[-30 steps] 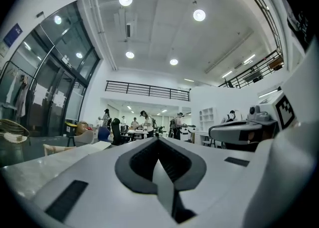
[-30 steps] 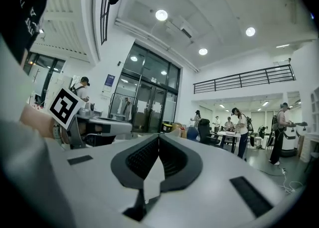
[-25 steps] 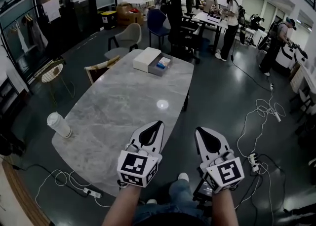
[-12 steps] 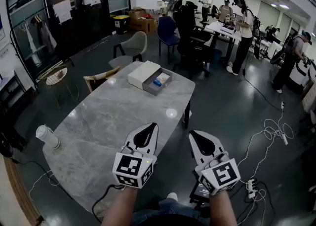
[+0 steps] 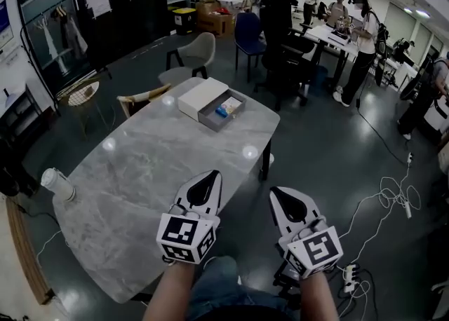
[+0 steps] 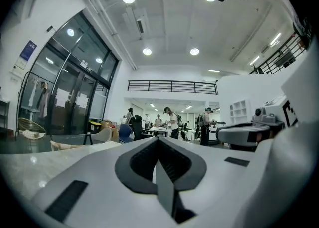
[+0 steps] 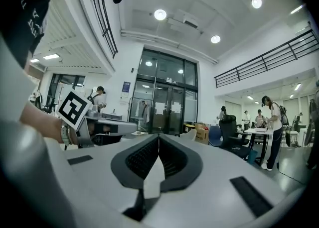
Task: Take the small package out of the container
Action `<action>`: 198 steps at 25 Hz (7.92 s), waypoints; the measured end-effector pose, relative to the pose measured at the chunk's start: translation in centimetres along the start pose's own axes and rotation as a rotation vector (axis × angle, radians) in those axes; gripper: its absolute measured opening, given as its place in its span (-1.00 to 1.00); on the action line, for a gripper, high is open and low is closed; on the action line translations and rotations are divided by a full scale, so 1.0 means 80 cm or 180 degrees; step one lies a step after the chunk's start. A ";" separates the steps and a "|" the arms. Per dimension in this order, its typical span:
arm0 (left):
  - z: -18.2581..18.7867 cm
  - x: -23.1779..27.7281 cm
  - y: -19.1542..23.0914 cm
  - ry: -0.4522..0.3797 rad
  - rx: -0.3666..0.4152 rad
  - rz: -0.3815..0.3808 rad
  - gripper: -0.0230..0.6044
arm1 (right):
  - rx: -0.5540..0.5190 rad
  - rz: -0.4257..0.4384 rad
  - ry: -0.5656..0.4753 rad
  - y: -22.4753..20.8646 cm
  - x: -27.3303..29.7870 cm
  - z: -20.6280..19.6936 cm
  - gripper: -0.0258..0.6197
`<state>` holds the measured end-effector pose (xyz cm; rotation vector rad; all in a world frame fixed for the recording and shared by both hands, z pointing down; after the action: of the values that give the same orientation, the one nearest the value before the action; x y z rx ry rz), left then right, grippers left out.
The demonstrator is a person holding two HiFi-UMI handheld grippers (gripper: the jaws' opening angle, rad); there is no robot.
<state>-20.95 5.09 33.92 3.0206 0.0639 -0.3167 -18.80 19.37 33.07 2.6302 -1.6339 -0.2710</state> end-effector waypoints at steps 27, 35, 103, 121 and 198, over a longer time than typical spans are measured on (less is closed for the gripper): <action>-0.080 0.311 0.168 -0.0055 -0.0227 0.0442 -0.89 | -0.0126 0.0586 0.0060 -0.274 0.304 -0.068 -0.84; -0.097 0.322 0.234 0.0075 -0.0240 0.0828 -0.89 | 0.0084 0.0833 0.0083 -0.296 0.393 -0.097 -0.84; -0.412 0.430 0.337 0.2639 -0.2759 0.2158 -0.23 | 0.1190 0.2477 0.0632 -0.398 0.685 -0.307 -0.84; -0.324 0.473 0.309 0.1332 -0.1272 0.1546 -0.33 | 0.1308 0.2569 0.0502 -0.399 0.663 -0.289 -0.84; -0.131 0.240 0.279 -0.0876 -0.2136 0.2532 -0.63 | 0.0745 0.3122 0.0237 -0.246 0.546 -0.157 -0.84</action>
<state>1.11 -15.36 42.29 2.0967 -0.8373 -0.4880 19.56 -11.60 37.42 1.5862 -2.7583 0.0657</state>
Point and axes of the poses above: the fingertips, and each gripper's own axes: x forward along the fingers, y to its left, z out of its top, the point moved 2 cm from there along -x, backward along the fingers, and after that the axes turned 13 degrees about -y, right-handed, at the moved point
